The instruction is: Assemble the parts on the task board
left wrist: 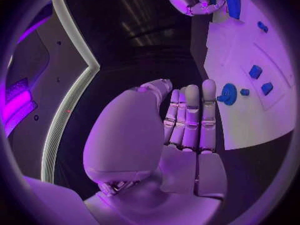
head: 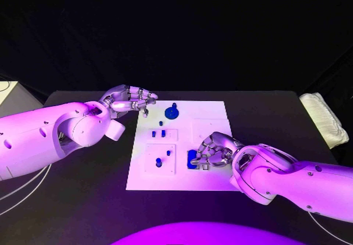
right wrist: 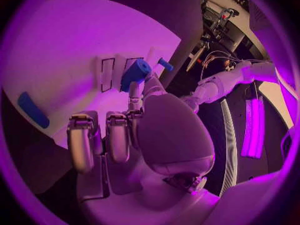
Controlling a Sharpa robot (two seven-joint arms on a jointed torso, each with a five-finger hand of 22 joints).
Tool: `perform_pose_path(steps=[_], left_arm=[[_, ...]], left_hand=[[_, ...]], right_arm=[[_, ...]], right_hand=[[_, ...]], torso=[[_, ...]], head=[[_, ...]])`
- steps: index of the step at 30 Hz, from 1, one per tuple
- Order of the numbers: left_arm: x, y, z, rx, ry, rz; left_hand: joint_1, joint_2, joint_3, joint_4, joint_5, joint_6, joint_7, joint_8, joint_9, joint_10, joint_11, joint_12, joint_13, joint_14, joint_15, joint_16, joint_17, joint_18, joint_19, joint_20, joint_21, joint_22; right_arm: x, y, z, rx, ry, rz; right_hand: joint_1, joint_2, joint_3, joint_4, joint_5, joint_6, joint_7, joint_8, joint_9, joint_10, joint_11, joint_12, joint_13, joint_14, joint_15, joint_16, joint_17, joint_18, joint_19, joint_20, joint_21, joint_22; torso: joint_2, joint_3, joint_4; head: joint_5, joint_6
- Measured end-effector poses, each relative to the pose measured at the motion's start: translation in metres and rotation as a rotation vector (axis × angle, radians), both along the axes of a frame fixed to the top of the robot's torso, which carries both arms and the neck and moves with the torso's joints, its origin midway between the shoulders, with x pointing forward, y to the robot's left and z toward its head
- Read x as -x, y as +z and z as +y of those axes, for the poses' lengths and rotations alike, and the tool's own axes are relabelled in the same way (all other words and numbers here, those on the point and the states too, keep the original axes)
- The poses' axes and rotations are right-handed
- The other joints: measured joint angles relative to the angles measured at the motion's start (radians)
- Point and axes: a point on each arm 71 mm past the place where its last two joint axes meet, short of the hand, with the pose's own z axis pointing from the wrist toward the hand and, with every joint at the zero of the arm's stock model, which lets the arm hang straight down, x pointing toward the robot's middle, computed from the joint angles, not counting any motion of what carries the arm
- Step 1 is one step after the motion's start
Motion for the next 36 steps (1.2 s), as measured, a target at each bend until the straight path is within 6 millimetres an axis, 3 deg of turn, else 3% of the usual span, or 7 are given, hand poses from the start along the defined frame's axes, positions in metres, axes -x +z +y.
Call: perform_pose_path(steps=[6, 14, 36], left_arm=[[0.0, -0.0001, 0.0, 0.0, 0.0, 0.001], [0.0001, -0.0003, 0.0005, -0.001, 0.0, 0.002], [0.0006, -0.0012, 0.0024, -0.004, -0.002, 0.008]], left_hand=[[0.0, 0.0, 0.006, 0.0, 0.0, 0.0, 0.0, 0.0, 0.0, 0.0, 0.0, 0.0, 0.0, 0.0, 0.0, 0.0, 0.0, 0.0, 0.0, 0.0, 0.0, 0.0], [0.0, 0.0, 0.006, 0.0, 0.0, 0.0, 0.0, 0.0, 0.0, 0.0, 0.0, 0.0, 0.0, 0.0, 0.0, 0.0, 0.0, 0.0, 0.0, 0.0, 0.0, 0.0], [0.0, 0.0, 0.006, 0.0, 0.0, 0.0, 0.0, 0.0, 0.001, 0.0, 0.0, 0.0, 0.0, 0.0, 0.0, 0.0, 0.0, 0.0, 0.0, 0.0, 0.0, 0.0]], right_arm=[[0.0005, 0.0005, 0.0007, 0.011, 0.011, -0.023], [0.0021, 0.0009, -0.0002, 0.015, 0.02, -0.032], [0.0053, -0.0037, -0.0059, 0.023, 0.034, -0.006]], right_hand=[[0.003, 0.003, 0.0, 0.0, 0.0, 0.003, -0.003, 0.004, 0.0, 0.002, -0.002, 0.002, 0.0, 0.0, 0.0, 0.0, 0.0, 0.0, 0.0, 0.0, 0.0, 0.0], [0.034, -0.018, 0.02, -0.006, 0.0, -0.001, -0.006, 0.004, 0.0, 0.004, -0.004, 0.002, 0.0, 0.0, 0.0, 0.0, 0.0, 0.0, -0.002, -0.002, 0.0, 0.0], [0.1, -0.031, 0.062, -0.012, 0.006, 0.002, -0.009, 0.004, -0.01, 0.002, -0.002, 0.01, 0.002, 0.0, 0.001, 0.0, 0.0, 0.0, 0.0, -0.007, 0.0, 0.0]], torso=[[-0.001, 0.0, -0.0007], [-0.002, 0.0002, -0.0001], [-0.001, 0.0006, -0.0008]], head=[[0.001, -0.001], [0.0, -0.001], [0.005, -0.004]])
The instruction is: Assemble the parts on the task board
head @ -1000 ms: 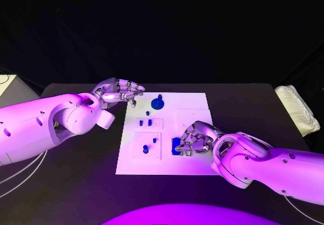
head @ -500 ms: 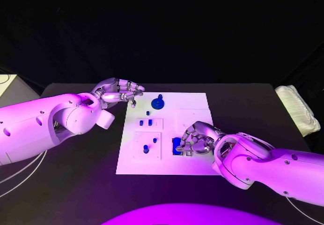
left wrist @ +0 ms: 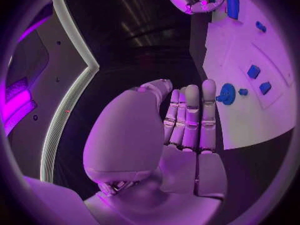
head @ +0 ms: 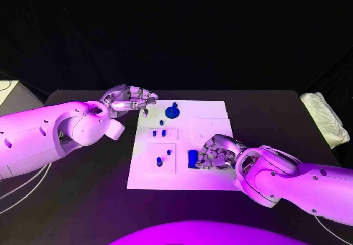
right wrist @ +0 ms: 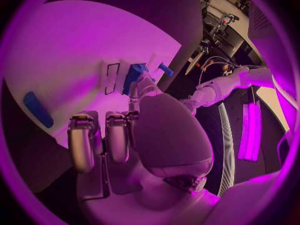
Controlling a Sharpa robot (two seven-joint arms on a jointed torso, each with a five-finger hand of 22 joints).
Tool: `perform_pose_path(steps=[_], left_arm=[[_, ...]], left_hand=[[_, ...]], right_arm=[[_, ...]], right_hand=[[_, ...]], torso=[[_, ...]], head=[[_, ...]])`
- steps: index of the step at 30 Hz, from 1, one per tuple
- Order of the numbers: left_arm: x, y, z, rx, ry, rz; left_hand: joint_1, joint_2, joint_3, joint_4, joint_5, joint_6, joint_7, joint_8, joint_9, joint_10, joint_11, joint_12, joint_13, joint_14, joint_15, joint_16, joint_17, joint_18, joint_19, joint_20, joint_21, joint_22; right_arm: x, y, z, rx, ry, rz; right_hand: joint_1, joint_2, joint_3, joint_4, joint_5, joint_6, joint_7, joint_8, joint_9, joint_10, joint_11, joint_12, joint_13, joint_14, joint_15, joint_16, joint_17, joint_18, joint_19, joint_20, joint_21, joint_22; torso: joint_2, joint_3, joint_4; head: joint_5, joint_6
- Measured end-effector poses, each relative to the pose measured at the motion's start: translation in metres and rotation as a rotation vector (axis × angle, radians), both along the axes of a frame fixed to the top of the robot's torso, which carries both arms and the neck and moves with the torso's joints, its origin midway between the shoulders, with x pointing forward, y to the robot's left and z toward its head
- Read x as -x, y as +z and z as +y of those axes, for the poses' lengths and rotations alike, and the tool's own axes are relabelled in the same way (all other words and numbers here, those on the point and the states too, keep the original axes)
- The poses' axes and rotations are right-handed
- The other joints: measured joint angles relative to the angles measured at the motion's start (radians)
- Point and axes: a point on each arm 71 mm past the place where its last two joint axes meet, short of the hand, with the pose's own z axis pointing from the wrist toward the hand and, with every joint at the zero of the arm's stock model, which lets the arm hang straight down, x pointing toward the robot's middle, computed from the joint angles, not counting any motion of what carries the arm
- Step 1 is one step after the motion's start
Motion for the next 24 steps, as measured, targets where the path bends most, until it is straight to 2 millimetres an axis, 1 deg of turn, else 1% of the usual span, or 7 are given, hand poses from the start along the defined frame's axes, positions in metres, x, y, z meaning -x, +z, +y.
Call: perform_pose_path(steps=[4, 6, 11, 16, 18, 22, 24], left_arm=[[0.0, 0.0, 0.0, 0.0, -0.001, 0.001], [0.0, 0.0, 0.0, 0.0, -0.001, 0.001], [0.0, 0.0, 0.0, 0.0, -0.002, 0.002], [0.0, -0.001, 0.0, -0.001, -0.002, 0.003], [0.0, -0.001, 0.0, -0.001, -0.002, 0.003], [0.0, -0.001, 0.001, -0.001, -0.002, 0.003], [0.0, -0.001, 0.001, -0.001, -0.001, 0.004]], left_hand=[[0.0, 0.0, 0.0, 0.0, 0.0, 0.0, 0.0, 0.0, 0.0, 0.0, 0.0, 0.0, 0.0, 0.0, 0.0, 0.0, 0.0, 0.0, 0.0, 0.0, 0.0, 0.0], [0.0, 0.0, 0.0, 0.0, 0.0, 0.0, 0.0, 0.0, 0.0, 0.0, 0.0, 0.0, 0.0, 0.0, 0.0, 0.0, 0.0, 0.0, 0.0, 0.0, 0.0, 0.0], [0.0, 0.0, 0.0, 0.0, 0.0, 0.0, 0.0, 0.0, 0.0, 0.0, 0.0, 0.0, 0.0, 0.0, 0.0, 0.0, 0.0, 0.0, 0.0, 0.0, 0.0, 0.0], [0.0, 0.0, 0.0, 0.0, 0.0, 0.0, 0.0, 0.0, 0.0, 0.0, 0.0, 0.0, 0.0, 0.0, 0.0, 0.0, 0.0, 0.0, 0.0, 0.0, 0.0, 0.0], [0.0, 0.0, 0.0, 0.0, 0.0, 0.0, 0.0, 0.0, 0.0, 0.0, 0.0, 0.0, 0.0, 0.0, 0.0, 0.0, 0.0, 0.0, 0.0, 0.0, 0.0, 0.0], [-0.002, 0.002, 0.0, 0.0, 0.0, 0.0, 0.0, 0.004, 0.0, -0.005, 0.0, 0.0, 0.0, -0.002, 0.002, -0.004, 0.001, 0.0, 0.0, 0.0, 0.0, 0.0], [-0.004, 0.004, 0.0, 0.0, 0.0, 0.0, 0.0, 0.006, 0.001, -0.007, 0.0, 0.0, 0.0, -0.004, 0.004, -0.004, 0.002, 0.0, 0.0, 0.0, 0.0, 0.0]], right_arm=[[0.0, 0.0, 0.0, 0.003, 0.003, 0.005], [0.0, 0.0, 0.0, 0.003, 0.003, 0.006], [0.0, -0.001, 0.0, 0.002, 0.001, 0.009], [-0.001, -0.001, -0.001, -0.001, -0.004, 0.009], [-0.001, -0.001, -0.002, -0.003, -0.008, 0.008], [0.0, -0.002, -0.009, -0.01, -0.026, 0.004], [0.001, 0.0, -0.016, -0.017, -0.041, -0.001]], right_hand=[[0.0, 0.0, 0.003, 0.003, 0.0, 0.0, 0.0, 0.0, -0.002, 0.0, 0.0, 0.0, 0.0, 0.0, 0.0, 0.0, 0.0, 0.0, 0.0, 0.0, 0.0, 0.0], [-0.001, -0.001, 0.01, 0.01, 0.0, 0.0, 0.0, 0.0, -0.005, 0.0, 0.0, 0.0, 0.0, 0.0, 0.0, 0.0, 0.0, 0.0, 0.0, 0.0, 0.0, 0.0], [-0.02, -0.02, 0.016, 0.016, 0.0, 0.0, 0.0, 0.0, -0.006, 0.002, -0.002, -0.013, -0.005, 0.0, 0.0, 0.0, 0.0, 0.0, 0.0, 0.0, 0.0, 0.0], [-0.024, -0.024, 0.019, 0.019, 0.0, 0.0, 0.0, 0.0, -0.007, 0.002, -0.002, -0.012, -0.006, 0.0, 0.0, 0.0, 0.0, 0.0, 0.0, 0.0, 0.0, 0.0], [-0.024, -0.024, 0.019, 0.019, 0.0, 0.004, 0.004, 0.0, -0.007, 0.002, -0.002, -0.012, -0.005, 0.0, 0.0, 0.0, 0.0, 0.0, 0.0, 0.0, 0.0, 0.0], [-0.039, -0.034, 0.021, 0.02, 0.0, 0.002, 0.005, 0.0, -0.011, 0.002, -0.002, -0.021, -0.004, 0.0, 0.0, 0.0, 0.0, 0.0, 0.0, 0.0, 0.004, 0.0], [-0.04, -0.034, 0.022, 0.022, 0.0, 0.001, 0.007, 0.0, -0.011, 0.002, -0.002, -0.022, -0.004, 0.0, 0.0, 0.0, 0.0, 0.0, 0.0, 0.0, 0.005, 0.0]], torso=[[0.0, 0.0, 0.0001], [0.0, 0.0001, -0.0002], [0.0, 0.0004, 0.0001], [0.001, 0.0004, 0.0009], [0.001, 0.0001, 0.0009], [0.0, -0.0006, 0.0001], [-0.001, -0.0012, -0.0005]], head=[[-0.002, -0.001], [-0.002, -0.001], [-0.004, 0.0], [-0.004, -0.002], [-0.005, -0.002], [-0.007, -0.002], [-0.008, -0.002]])
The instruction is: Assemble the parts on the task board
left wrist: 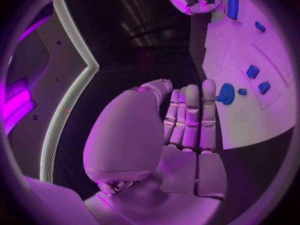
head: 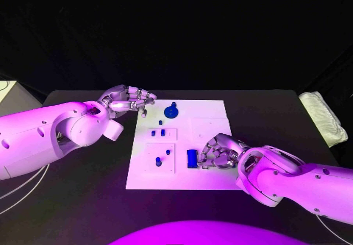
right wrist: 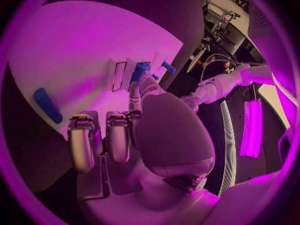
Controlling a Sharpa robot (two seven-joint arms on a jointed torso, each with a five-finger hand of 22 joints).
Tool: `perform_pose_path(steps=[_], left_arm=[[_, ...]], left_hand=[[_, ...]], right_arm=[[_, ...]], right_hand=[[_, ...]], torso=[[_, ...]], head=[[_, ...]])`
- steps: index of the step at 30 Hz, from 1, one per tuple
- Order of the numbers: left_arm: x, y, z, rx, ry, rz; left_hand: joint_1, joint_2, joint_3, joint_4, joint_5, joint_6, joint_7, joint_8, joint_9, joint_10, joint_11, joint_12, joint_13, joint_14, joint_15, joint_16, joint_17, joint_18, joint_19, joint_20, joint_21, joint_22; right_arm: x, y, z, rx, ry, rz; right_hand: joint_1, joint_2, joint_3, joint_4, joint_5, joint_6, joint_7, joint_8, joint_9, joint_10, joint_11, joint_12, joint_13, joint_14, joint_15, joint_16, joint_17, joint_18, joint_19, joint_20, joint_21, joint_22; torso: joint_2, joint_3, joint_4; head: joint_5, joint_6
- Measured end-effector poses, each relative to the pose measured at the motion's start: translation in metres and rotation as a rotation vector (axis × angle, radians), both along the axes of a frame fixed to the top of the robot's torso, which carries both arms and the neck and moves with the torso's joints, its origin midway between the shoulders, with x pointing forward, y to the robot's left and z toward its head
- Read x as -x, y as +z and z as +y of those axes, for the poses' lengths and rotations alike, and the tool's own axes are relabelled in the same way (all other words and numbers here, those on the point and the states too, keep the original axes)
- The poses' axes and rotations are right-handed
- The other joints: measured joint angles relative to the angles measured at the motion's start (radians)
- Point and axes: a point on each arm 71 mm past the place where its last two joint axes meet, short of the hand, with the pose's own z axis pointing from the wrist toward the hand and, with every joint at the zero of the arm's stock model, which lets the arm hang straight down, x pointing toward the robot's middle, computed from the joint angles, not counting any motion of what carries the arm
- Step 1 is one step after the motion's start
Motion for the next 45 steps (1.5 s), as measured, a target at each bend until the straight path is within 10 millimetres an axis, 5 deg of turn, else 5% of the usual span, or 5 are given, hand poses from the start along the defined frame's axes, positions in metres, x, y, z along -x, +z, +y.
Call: perform_pose_path(steps=[16, 25, 45], left_arm=[[0.0, 0.0, 0.001, 0.007, 0.004, -0.01], [0.003, 0.0, -0.001, 0.013, -0.002, -0.012], [0.004, -0.002, -0.001, 0.016, -0.004, -0.009]], left_hand=[[0.0, 0.0, 0.0, 0.0, 0.0, 0.0, 0.0, 0.0, 0.0, 0.0, 0.0, 0.0, 0.0, 0.0, 0.0, 0.0, 0.0, 0.0, 0.0, 0.0, 0.0, 0.0], [0.0, 0.0, 0.0, 0.0, 0.0, 0.0, 0.0, 0.0, 0.0, 0.0, 0.0, 0.0, 0.0, 0.0, 0.0, 0.0, 0.0, 0.0, 0.0, 0.0, 0.0, 0.0], [0.0, 0.0, 0.0, 0.0, 0.0, -0.004, -0.004, 0.0, 0.001, 0.0, 0.0, 0.0, 0.0, 0.0, 0.0, 0.0, 0.002, 0.0, -0.004, 0.004, 0.0, 0.0]], right_arm=[[0.001, 0.014, -0.057, -0.043, -0.105, -0.023], [0.001, 0.012, -0.096, 0.066, -0.191, -0.018], [0.003, -0.008, -0.092, 0.203, -0.185, 0.027]], right_hand=[[-0.02, -0.005, 0.021, -0.001, 0.0, -0.041, 0.026, -0.035, -0.02, -0.003, 0.012, -0.016, 0.0, -0.001, 0.006, 0.0, 0.0, 0.0, 0.0, 0.004, 0.0, 0.001], [-0.141, -0.028, 0.013, 0.005, 0.0, -0.06, 0.038, -0.07, -0.041, -0.002, 0.031, -0.039, 0.0, 0.0, 0.021, 0.0, 0.0, 0.0, 0.002, 0.024, 0.0, 0.001], [-0.196, -0.028, -0.022, 0.006, 0.0, -0.051, 0.038, -0.07, -0.041, -0.002, 0.031, -0.039, 0.0, 0.0, 0.021, 0.0, 0.0, 0.0, 0.002, 0.024, 0.0, 0.0]], torso=[[-0.001, 0.0006, -0.0013], [0.001, 0.0001, 0.0002], [0.002, 0.0001, 0.0018]], head=[[-0.016, 0.009], [-0.035, 0.012], [-0.043, 0.005]])
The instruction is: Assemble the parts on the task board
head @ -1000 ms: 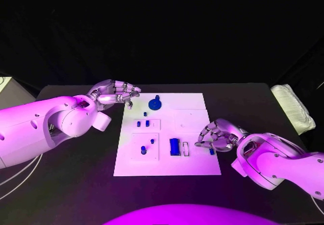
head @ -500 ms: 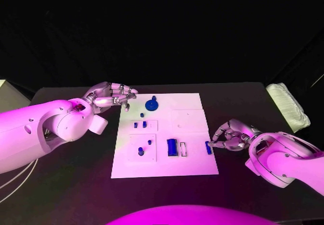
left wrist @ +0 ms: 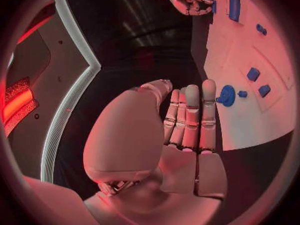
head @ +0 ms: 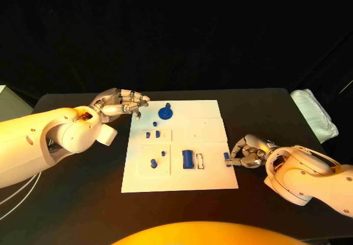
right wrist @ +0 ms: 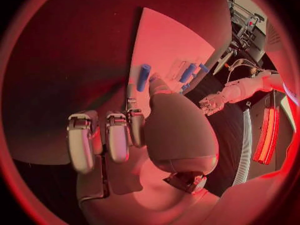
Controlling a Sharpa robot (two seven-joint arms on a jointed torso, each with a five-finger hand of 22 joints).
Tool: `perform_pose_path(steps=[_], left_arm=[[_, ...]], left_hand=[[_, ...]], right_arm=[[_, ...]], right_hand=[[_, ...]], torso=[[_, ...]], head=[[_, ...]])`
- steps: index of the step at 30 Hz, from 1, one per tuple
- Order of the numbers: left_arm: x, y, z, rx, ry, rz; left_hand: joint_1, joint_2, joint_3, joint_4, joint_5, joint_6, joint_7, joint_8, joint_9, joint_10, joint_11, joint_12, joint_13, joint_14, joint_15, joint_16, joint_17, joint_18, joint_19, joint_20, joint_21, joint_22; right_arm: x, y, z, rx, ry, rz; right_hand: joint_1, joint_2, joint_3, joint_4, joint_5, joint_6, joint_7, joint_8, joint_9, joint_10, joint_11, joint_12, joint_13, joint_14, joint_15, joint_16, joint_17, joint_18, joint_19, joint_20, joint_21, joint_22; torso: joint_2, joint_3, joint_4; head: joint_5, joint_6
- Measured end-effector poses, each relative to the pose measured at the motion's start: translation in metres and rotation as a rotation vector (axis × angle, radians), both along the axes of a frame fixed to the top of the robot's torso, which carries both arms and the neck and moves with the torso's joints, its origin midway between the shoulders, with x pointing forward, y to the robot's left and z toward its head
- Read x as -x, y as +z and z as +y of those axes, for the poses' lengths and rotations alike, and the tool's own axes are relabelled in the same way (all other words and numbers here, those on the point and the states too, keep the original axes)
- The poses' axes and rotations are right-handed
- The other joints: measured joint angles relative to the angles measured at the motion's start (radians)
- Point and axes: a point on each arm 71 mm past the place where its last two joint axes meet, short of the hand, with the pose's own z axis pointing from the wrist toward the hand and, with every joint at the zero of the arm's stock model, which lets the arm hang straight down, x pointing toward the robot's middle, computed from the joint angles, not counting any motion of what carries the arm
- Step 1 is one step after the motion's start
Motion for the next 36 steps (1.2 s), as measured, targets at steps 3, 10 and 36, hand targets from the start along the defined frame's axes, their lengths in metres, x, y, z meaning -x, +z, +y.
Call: perform_pose_path(steps=[3, 10, 36], left_arm=[[0.0, 0.0, 0.0, 0.0, 0.001, 0.0], [0.0, 0.0, 0.002, -0.002, 0.003, 0.002], [0.001, -0.001, 0.003, -0.003, 0.001, 0.008]], left_hand=[[0.0, 0.0, 0.0, 0.0, 0.0, 0.0, 0.0, 0.0, 0.0, 0.0, 0.0, 0.0, 0.0, 0.0, 0.0, 0.0, 0.0, 0.0, 0.0, 0.0, 0.0, 0.0], [0.0, 0.0, 0.0, 0.0, 0.0, 0.0, 0.0, 0.0, 0.0, 0.0, 0.0, 0.0, 0.0, 0.0, 0.0, 0.0, 0.0, 0.0, 0.0, 0.0, 0.0, 0.0], [0.0, 0.0, 0.003, -0.003, 0.0, 0.0, 0.0, 0.0, 0.0, 0.0, 0.0, 0.0, 0.001, 0.0, 0.0, 0.0, 0.001, 0.0, 0.0, 0.0, 0.0, 0.0]], right_arm=[[0.0, -0.003, 0.004, 0.005, 0.009, 0.007], [-0.002, -0.005, 0.012, 0.008, 0.025, 0.003], [-0.01, -0.005, 0.039, 0.089, 0.114, -0.099]], right_hand=[[-0.005, 0.005, -0.002, -0.002, 0.0, 0.003, -0.003, 0.001, 0.003, 0.0, 0.0, 0.0, 0.0, 0.0, 0.0, 0.0, 0.0, 0.0, 0.0, 0.0, 0.0, 0.0], [0.013, 0.022, 0.005, -0.009, 0.0, 0.011, -0.004, 0.01, 0.005, 0.0, 0.0, 0.0, 0.0, 0.0, 0.0, 0.0, 0.0, 0.0, 0.0, 0.0, 0.0, 0.0], [0.161, -0.001, 0.231, -0.056, -0.007, 0.028, -0.007, -0.031, 0.005, 0.0, -0.007, -0.009, 0.0, 0.0, 0.0, 0.0, 0.0, 0.0, 0.0, 0.0, 0.0, 0.0]], torso=[[0.0, 0.0008, -0.0001], [-0.001, 0.0005, 0.0006], [-0.002, -0.0009, 0.0008]], head=[[0.001, -0.001], [0.003, -0.004], [0.003, -0.003]])
